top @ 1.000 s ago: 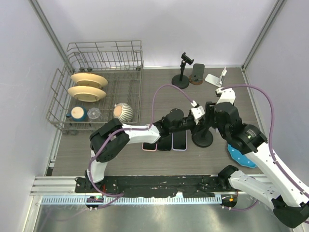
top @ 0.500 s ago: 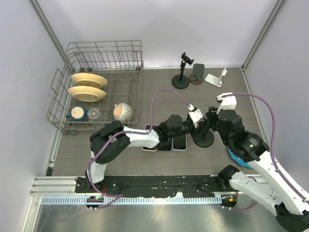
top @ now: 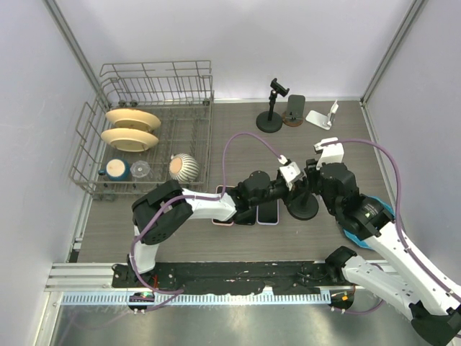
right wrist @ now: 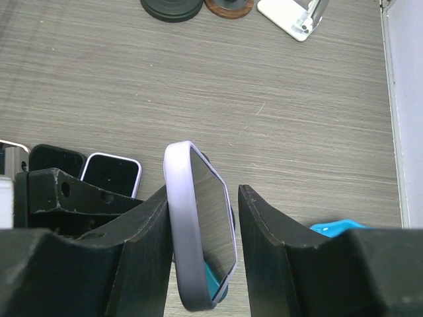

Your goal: Remove the phone from the phone stand

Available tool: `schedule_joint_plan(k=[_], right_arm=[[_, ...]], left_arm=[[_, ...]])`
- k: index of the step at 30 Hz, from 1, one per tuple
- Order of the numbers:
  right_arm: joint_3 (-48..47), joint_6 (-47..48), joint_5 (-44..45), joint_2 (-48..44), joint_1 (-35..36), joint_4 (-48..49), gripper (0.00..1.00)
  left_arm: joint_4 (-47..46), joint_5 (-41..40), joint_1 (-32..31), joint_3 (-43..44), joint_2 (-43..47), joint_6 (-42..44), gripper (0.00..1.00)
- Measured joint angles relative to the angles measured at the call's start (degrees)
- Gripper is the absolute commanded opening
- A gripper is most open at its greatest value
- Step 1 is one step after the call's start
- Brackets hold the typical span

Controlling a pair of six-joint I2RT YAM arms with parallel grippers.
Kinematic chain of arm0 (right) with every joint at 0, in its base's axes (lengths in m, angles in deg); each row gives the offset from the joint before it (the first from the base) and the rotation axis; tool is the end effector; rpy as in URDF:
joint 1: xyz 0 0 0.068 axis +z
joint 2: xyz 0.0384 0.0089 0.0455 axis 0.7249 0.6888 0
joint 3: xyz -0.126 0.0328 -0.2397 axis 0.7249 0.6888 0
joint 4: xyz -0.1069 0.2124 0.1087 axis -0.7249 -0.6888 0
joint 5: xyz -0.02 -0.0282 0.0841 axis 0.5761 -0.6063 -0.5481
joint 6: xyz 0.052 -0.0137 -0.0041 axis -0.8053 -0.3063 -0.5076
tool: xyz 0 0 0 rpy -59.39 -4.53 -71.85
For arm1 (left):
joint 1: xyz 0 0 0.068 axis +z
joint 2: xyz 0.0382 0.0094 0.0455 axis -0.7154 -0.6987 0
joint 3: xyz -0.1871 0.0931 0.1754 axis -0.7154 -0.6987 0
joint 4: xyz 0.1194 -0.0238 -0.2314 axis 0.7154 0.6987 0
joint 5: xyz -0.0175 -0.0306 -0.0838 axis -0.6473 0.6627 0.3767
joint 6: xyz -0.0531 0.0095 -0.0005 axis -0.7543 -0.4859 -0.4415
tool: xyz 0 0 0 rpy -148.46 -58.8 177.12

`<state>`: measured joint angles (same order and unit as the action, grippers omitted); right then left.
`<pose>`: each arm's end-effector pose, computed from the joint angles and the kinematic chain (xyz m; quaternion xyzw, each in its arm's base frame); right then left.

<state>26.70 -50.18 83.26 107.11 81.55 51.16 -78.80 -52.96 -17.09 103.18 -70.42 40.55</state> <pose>0.1360 0.0735 0.3330 -0.0738 0.8261 -0.0328 0.5577 0.1957 -0.3919 0.2169 0.3776 0.6019 -0.4451 0.5450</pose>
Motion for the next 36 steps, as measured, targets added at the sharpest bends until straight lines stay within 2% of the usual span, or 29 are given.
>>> schedule_joint_plan(k=[7, 8, 10, 11, 12, 15, 16, 17, 20, 25, 28, 29, 31, 32, 34, 35, 36], right_arm=[[0.90, 1.01, 0.13, 1.38, -0.02, 0.96, 0.45], [0.92, 1.07, 0.13, 1.38, -0.02, 1.05, 0.43], [1.01, 1.18, 0.11, 1.36, -0.02, 1.16, 0.30], [1.05, 1.18, -0.07, 1.33, 0.00, 1.27, 0.25], [1.11, 1.44, -0.35, 1.25, 0.04, 1.40, 0.15], [1.33, 3.26, -0.24, 0.83, 0.07, 1.16, 0.04], [1.44, 3.39, -0.09, 0.57, 0.04, 1.27, 0.02], [1.51, 3.56, 0.07, 0.48, 0.02, 1.44, 0.01], [1.57, 3.56, 0.09, 0.35, -0.07, 1.57, 0.01], [1.90, 3.67, -0.20, -0.24, -0.07, 1.68, 0.01], [1.95, 3.78, -0.72, -0.42, -0.11, 1.66, 0.01], [1.97, 3.82, -0.94, -0.46, -0.20, 1.66, 0.01], [1.97, 3.98, -1.33, -0.63, -0.28, 1.60, 0.01], [1.99, 4.04, -1.46, -0.63, -0.37, 1.79, 0.01], [1.99, 4.24, -1.55, -0.66, -0.48, 1.64, 0.01], [1.99, 4.31, -1.51, -0.70, -0.59, 1.64, 0.01], [1.99, 4.33, -1.51, -0.74, -0.81, 1.68, 0.01]], left_arm=[[0.04, 0.02, 0.00, -0.17, 0.15, -0.24, 0.00], [0.07, 0.00, 0.00, -0.17, 0.17, -0.26, 0.00], [0.07, 0.00, 0.00, -0.17, 0.17, -0.31, 0.00], [0.09, 0.00, 0.00, -0.17, 0.17, -0.35, 0.03], [0.07, -0.02, 0.00, -0.17, 0.17, -0.42, 0.08], [0.07, -0.22, 0.00, -0.22, 0.24, -0.85, 0.27], [0.00, -0.26, 0.02, -0.26, 0.31, -1.05, 0.32], [-0.02, -0.48, 0.02, -0.39, 0.46, -1.42, 0.41], [-0.24, -0.96, 0.00, -0.70, 0.90, -1.97, 0.53], [-1.38, -1.29, 0.00, -0.70, 0.98, -2.08, 0.58], [-1.73, -1.29, 0.00, -0.63, 0.96, -1.90, 0.51], [-1.79, -1.29, 0.00, -0.50, 0.96, -1.70, 0.42], [-2.08, -0.98, 0.00, -0.13, 0.90, -1.64, 0.34], [-2.10, -0.52, 0.00, 0.09, 0.81, -1.40, 0.25], [-2.38, -0.76, -0.11, 0.15, 0.55, -1.31, 0.16], [-2.62, -0.57, -0.11, 0.15, 0.35, -1.38, 0.04], [-2.89, -0.26, -0.11, 0.17, 0.20, -1.22, 0.00]])
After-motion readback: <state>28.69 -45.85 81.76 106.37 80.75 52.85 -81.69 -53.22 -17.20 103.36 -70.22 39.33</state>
